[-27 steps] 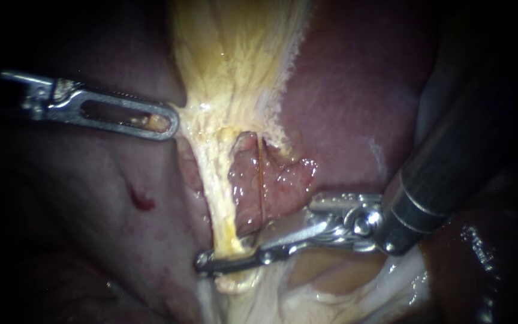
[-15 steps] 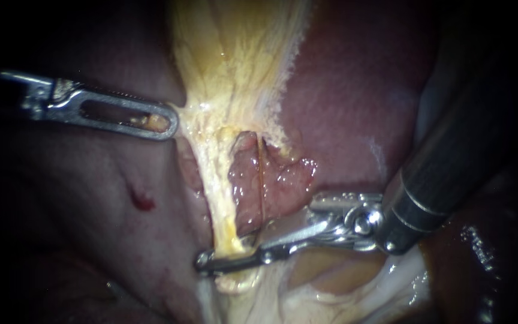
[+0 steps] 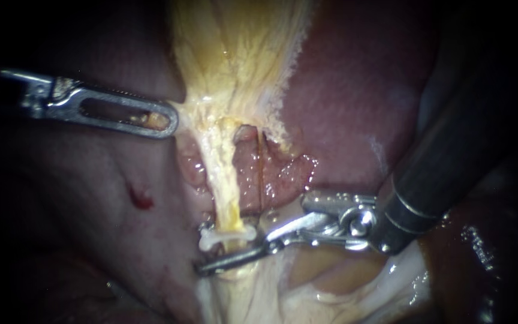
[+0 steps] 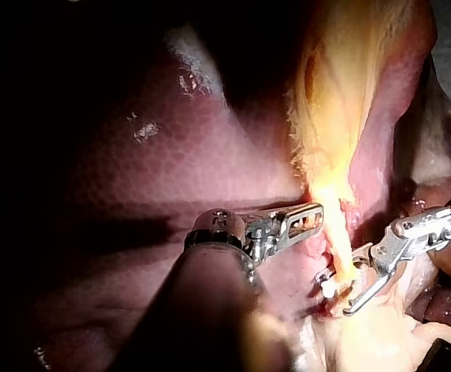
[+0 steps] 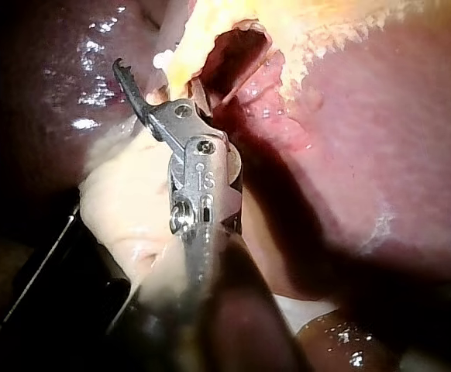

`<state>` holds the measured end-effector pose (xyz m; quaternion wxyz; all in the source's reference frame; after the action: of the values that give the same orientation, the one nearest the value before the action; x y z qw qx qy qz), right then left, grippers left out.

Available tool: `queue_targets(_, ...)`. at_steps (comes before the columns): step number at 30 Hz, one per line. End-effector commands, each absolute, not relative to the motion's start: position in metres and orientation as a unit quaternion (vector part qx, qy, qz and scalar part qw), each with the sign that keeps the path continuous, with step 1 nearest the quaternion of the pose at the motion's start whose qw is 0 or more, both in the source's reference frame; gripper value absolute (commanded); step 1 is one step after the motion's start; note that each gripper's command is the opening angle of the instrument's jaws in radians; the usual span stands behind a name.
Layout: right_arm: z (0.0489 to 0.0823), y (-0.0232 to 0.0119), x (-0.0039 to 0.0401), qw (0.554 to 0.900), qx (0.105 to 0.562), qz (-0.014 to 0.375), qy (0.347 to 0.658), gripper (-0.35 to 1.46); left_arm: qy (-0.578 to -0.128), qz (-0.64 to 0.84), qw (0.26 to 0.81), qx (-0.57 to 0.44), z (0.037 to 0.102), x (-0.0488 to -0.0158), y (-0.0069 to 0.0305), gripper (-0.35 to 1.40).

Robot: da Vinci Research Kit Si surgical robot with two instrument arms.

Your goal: Going back first clip left tube

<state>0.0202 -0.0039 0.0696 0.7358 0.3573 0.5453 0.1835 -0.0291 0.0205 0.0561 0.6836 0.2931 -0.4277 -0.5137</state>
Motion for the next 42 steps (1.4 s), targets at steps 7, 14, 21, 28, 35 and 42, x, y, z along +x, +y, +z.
queue_targets(7, 0.0707, -0.0032, 0.0185, 0.748, 0.318, 0.159, 0.560, 0.49, -0.428, -0.514, 0.684, 0.293, 0.0561, -0.0292, 0.0205, -0.35)
queue_targets(14, 0.0697, -0.0027, 0.0151, 0.751, 0.304, 0.131, 0.571, 0.49, -0.428, -0.513, 0.684, 0.293, 0.0561, -0.0291, 0.0204, -0.35)
queue_targets(21, 0.0671, -0.0008, 0.0091, 0.755, 0.279, 0.111, 0.583, 0.49, -0.428, -0.513, 0.684, 0.293, 0.0561, -0.0289, 0.0204, -0.35)
queue_targets(28, 0.0642, 0.0022, 0.0054, 0.760, 0.255, 0.120, 0.585, 0.49, -0.428, -0.513, 0.684, 0.293, 0.0561, -0.0289, 0.0204, -0.35)
queue_targets(35, 0.0633, 0.0028, 0.0042, 0.758, 0.261, 0.109, 0.588, 0.50, -0.428, -0.513, 0.684, 0.293, 0.0561, -0.0289, 0.0204, -0.35)
queue_targets(42, 0.0632, 0.0027, 0.0041, 0.758, 0.260, 0.106, 0.589, 0.50, -0.429, -0.513, 0.685, 0.289, 0.0572, -0.0297, 0.0198, -0.35)
